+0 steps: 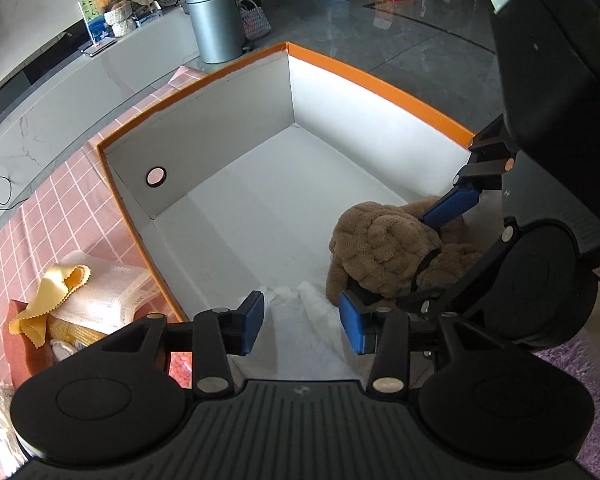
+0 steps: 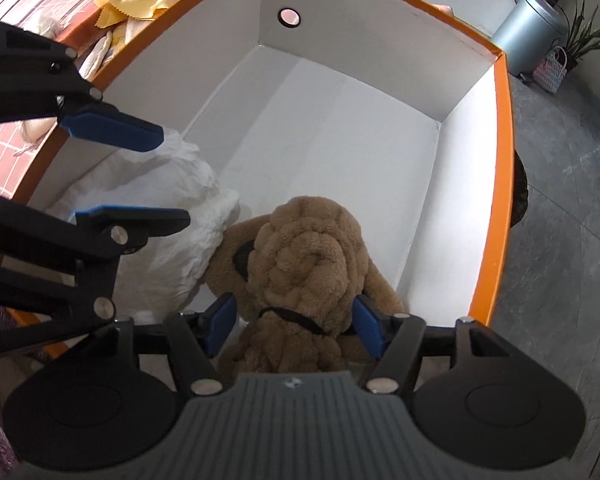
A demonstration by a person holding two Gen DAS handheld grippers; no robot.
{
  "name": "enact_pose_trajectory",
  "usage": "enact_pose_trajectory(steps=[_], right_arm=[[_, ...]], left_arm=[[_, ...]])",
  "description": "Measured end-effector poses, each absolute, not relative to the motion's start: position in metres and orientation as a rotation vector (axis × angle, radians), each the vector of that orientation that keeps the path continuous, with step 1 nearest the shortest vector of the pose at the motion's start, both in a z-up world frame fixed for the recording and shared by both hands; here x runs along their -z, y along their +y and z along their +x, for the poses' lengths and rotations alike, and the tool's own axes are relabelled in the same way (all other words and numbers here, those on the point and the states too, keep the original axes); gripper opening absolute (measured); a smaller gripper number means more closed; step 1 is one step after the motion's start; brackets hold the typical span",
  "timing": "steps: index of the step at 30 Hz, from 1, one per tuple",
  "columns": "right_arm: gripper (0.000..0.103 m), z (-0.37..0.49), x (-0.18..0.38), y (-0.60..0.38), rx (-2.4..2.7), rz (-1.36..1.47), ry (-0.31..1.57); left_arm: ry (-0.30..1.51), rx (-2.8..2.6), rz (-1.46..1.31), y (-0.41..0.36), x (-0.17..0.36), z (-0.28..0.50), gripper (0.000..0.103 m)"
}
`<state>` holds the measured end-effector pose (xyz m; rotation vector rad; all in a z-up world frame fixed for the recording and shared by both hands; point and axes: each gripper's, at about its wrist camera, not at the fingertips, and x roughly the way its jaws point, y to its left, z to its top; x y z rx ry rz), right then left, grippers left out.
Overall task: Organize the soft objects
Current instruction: 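Carry the plush dog and white sheet with both grippers down into the orange box, then open both grippers to release the dog and sheet inside the box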
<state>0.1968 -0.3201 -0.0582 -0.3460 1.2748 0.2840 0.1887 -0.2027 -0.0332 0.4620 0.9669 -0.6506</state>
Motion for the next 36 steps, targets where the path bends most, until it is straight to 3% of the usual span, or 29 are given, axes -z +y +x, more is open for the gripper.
enact_pose_trajectory(steps=[7, 18, 31, 36], right_arm=[[0.072, 0.188, 0.044, -0.314, -0.264, -0.378, 1.237], [0.074, 0.166, 0.016, -0.309, -0.221, -0.378, 1.134], [0.075, 0.123, -0.01, -0.282, -0.168, -0.334, 0.837], [0.085, 0.106, -0.014, -0.262, -0.184, -0.293, 0.744]], left_arm=[[0.93, 0.636, 0.451, -0.196, 0.02, 0.18, 0.068], [0.821, 0.633, 0.391, -0.177, -0.002, 0.156, 0.072], [0.639, 0.55, 0.241, -0.126, -0.023, 0.126, 0.08], [0.589, 0.507, 0.221, -0.105, -0.026, 0.115, 0.082]])
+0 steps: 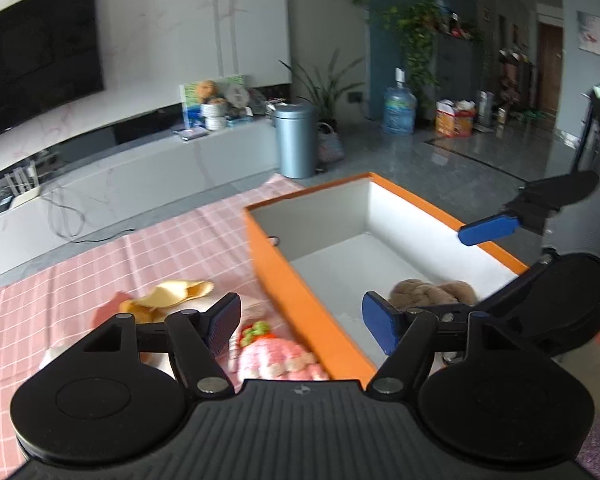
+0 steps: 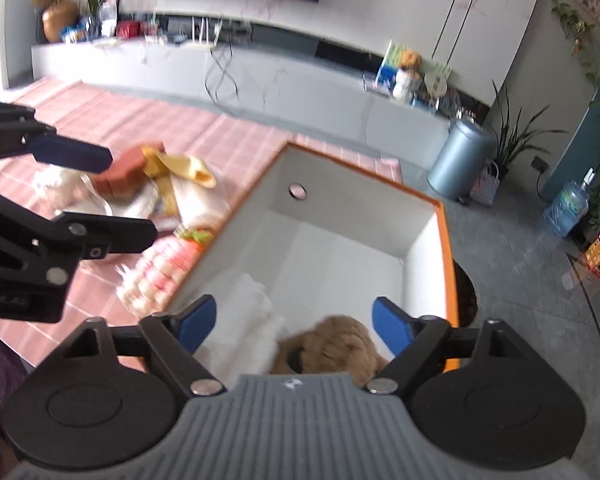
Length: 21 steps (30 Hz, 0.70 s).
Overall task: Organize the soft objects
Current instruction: 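Withdraw both grippers from the box back over the table items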
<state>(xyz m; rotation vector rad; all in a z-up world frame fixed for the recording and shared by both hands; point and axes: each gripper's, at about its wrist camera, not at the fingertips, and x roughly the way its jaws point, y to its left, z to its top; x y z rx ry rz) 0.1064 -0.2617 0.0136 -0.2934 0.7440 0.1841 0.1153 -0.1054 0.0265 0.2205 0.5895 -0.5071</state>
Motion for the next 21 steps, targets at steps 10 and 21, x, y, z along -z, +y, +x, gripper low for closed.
enact_pose_trajectory(steps=[10, 21], right_arm=[[0.086, 0.087, -0.013, -0.226, -0.165, -0.164, 0.588], [0.077, 0.082, 0.004, -0.184, -0.327, -0.315, 0.509]], left_arm=[[0.543, 0.411, 0.074, -0.049, -0.021, 0.104, 0.082], [0.563, 0.33, -0.032, 0.007, -0.005, 0.099, 0.075]])
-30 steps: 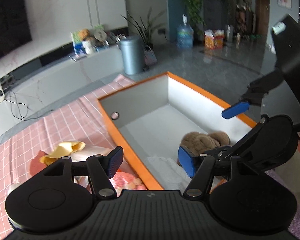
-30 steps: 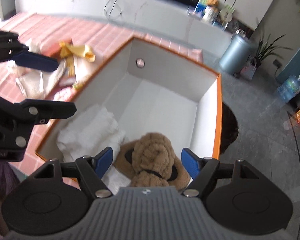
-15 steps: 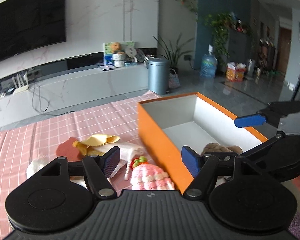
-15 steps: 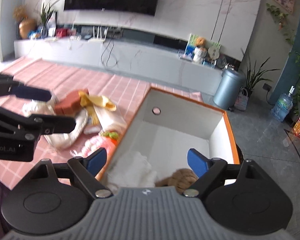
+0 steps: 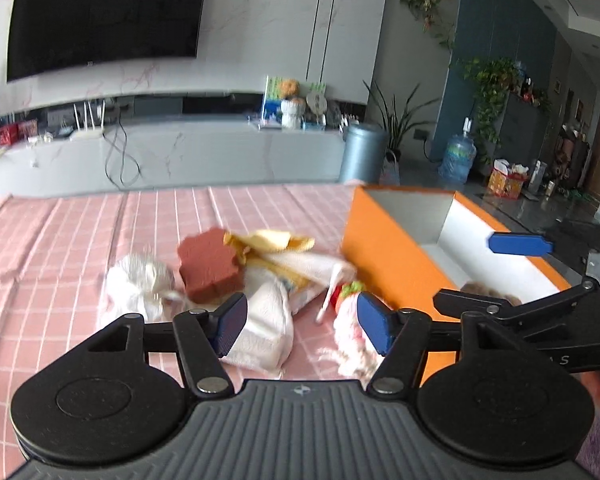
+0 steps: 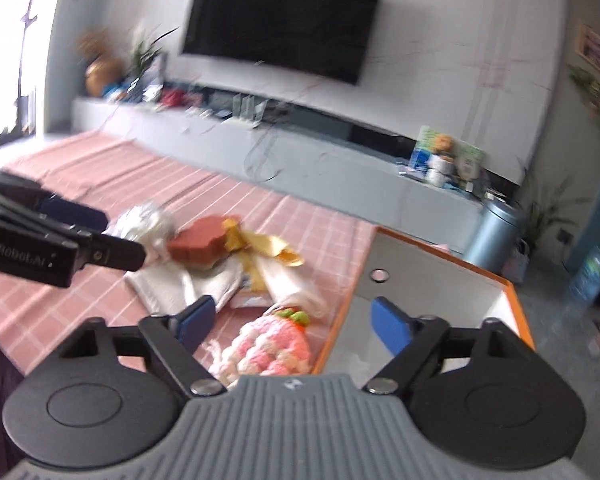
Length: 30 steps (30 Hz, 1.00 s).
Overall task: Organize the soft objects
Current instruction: 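Withdraw both grippers from the box back over the table items, then grasp the pink knitted toy with the right gripper while the left grasps the white terry mitt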
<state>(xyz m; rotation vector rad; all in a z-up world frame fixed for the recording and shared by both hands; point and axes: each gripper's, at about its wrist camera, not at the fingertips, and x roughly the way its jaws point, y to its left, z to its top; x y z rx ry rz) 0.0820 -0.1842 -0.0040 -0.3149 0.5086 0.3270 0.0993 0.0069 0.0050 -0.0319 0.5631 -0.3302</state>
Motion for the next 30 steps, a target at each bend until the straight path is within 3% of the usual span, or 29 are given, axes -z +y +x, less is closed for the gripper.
enact_pose_trajectory(steps=[12, 16, 19, 30], right_arm=[[0.075, 0.15, 0.027, -0.141, -0.466, -0.492, 0.777], [0.076, 0.176, 0.041, -0.128, -0.506, -0.574, 0.885], [0.085, 0.192, 0.047, -0.122, -0.51, -0.629, 0.945], [0.085, 0.235, 0.075, -0.105, -0.57, -0.77, 1.152]], left_arm=[[0.702, 0.301, 0.003, 0.034, 0.028, 0.114, 0.073], [0.734, 0.291, 0.015, 0.039, 0.034, 0.125, 0.077], [0.757, 0.294, 0.026, 0.041, 0.038, 0.136, 0.079], [0.811, 0.361, 0.076, 0.035, 0.044, 0.172, 0.079]])
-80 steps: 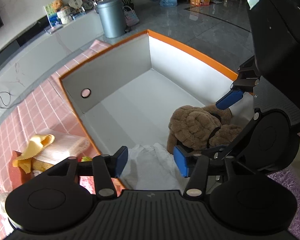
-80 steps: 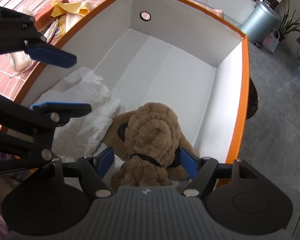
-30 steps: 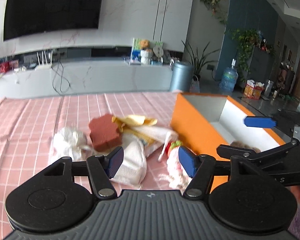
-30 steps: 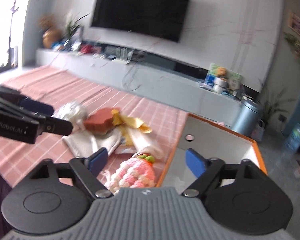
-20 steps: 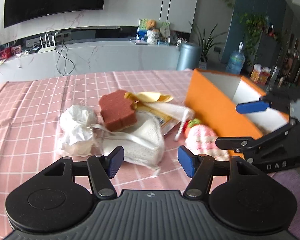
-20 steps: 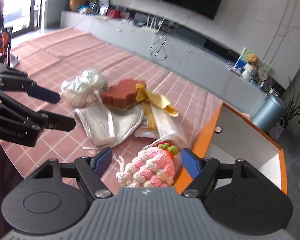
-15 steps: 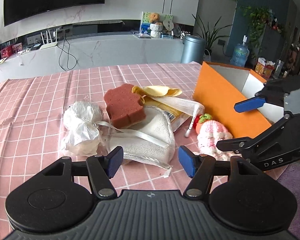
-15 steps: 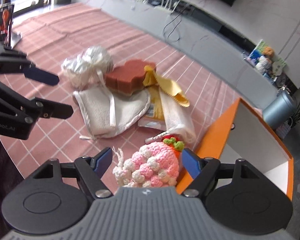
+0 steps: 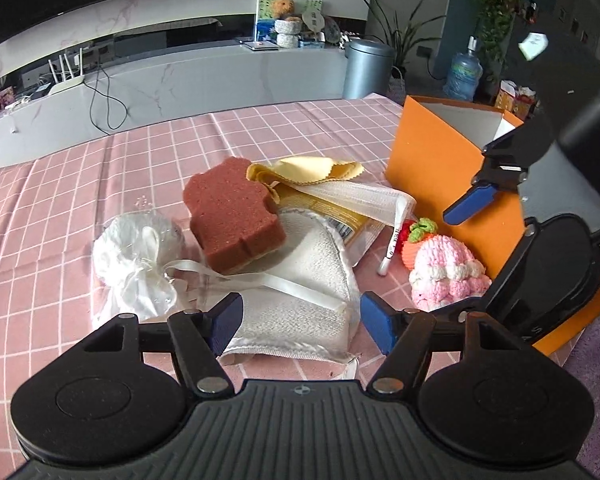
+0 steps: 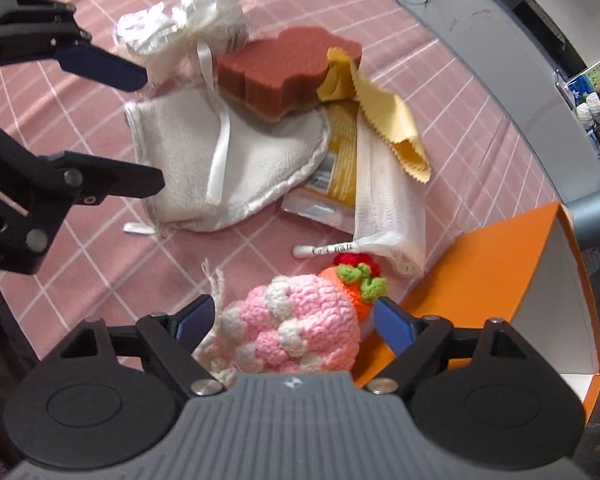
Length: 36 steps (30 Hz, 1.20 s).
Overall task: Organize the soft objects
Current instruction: 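Grasp the pink knitted toy with the right gripper while the left grasps the white terry mitt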
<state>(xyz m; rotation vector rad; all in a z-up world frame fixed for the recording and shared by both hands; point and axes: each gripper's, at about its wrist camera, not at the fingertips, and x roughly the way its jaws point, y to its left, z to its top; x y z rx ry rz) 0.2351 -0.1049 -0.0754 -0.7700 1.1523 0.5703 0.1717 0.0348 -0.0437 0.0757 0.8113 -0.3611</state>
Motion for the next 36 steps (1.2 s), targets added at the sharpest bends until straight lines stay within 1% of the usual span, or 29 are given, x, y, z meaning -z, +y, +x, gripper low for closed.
enact_pose_trajectory(steps=[3, 5, 6, 7, 8, 9, 11, 15, 17, 19, 21, 22, 24, 25, 28, 36], right_arm=[[0.085, 0.24, 0.084, -0.103, -0.574, -0.78, 1.204], [0.078, 0.241, 0.086, -0.104, -0.587, -0.76, 1.231], [0.076, 0.241, 0.086, -0.104, -0.585, -0.76, 1.228], [0.068, 0.24, 0.085, -0.103, -0.584, -0.773, 1.213], [0.061, 0.239, 0.082, -0.104, -0.589, -0.779, 1.203], [0.058, 0.237, 0.081, -0.104, -0.593, -0.782, 1.195], [0.047, 0.233, 0.079, -0.103, -0.61, -0.795, 1.181], [0.037, 0.224, 0.081, -0.104, -0.648, -0.804, 1.167], [0.037, 0.224, 0.085, -0.106, -0.645, -0.794, 1.167], [0.037, 0.226, 0.087, -0.107, -0.644, -0.775, 1.163], [0.036, 0.224, 0.085, -0.107, -0.642, -0.772, 1.158], [0.035, 0.223, 0.084, -0.106, -0.64, -0.777, 1.151], [0.033, 0.22, 0.081, -0.106, -0.639, -0.786, 1.135], [0.031, 0.219, 0.078, -0.106, -0.642, -0.785, 1.129], [0.029, 0.212, 0.068, -0.106, -0.649, -0.772, 1.111], [0.029, 0.195, 0.041, -0.111, -0.67, -0.723, 1.056]], left_arm=[[0.827, 0.374, 0.088, 0.031, 0.047, 0.177, 0.079], [0.836, 0.372, 0.089, 0.031, 0.05, 0.179, 0.081], [0.839, 0.368, 0.093, 0.032, 0.051, 0.18, 0.085], [0.842, 0.363, 0.098, 0.033, 0.052, 0.18, 0.088], [0.843, 0.357, 0.101, 0.035, 0.053, 0.18, 0.088], [0.851, 0.344, 0.1, 0.037, 0.054, 0.181, 0.088], [0.865, 0.317, 0.091, 0.041, 0.058, 0.182, 0.088], [0.9, 0.268, 0.045, 0.045, 0.07, 0.184, 0.087], [0.914, 0.26, 0.042, 0.043, 0.077, 0.184, 0.075], [0.916, 0.243, 0.039, 0.041, 0.082, 0.183, 0.047], [0.908, 0.216, 0.039, 0.04, 0.083, 0.181, 0.037], [0.902, 0.203, 0.045, 0.04, 0.083, 0.179, 0.03], [0.891, 0.192, 0.039, 0.042, 0.081, 0.176, 0.021], [0.887, 0.19, 0.034, 0.042, 0.079, 0.174, 0.017], [0.866, 0.185, 0.038, 0.043, 0.074, 0.167, 0.014], [0.786, 0.217, 0.036, 0.041, 0.047, 0.141, 0.013]])
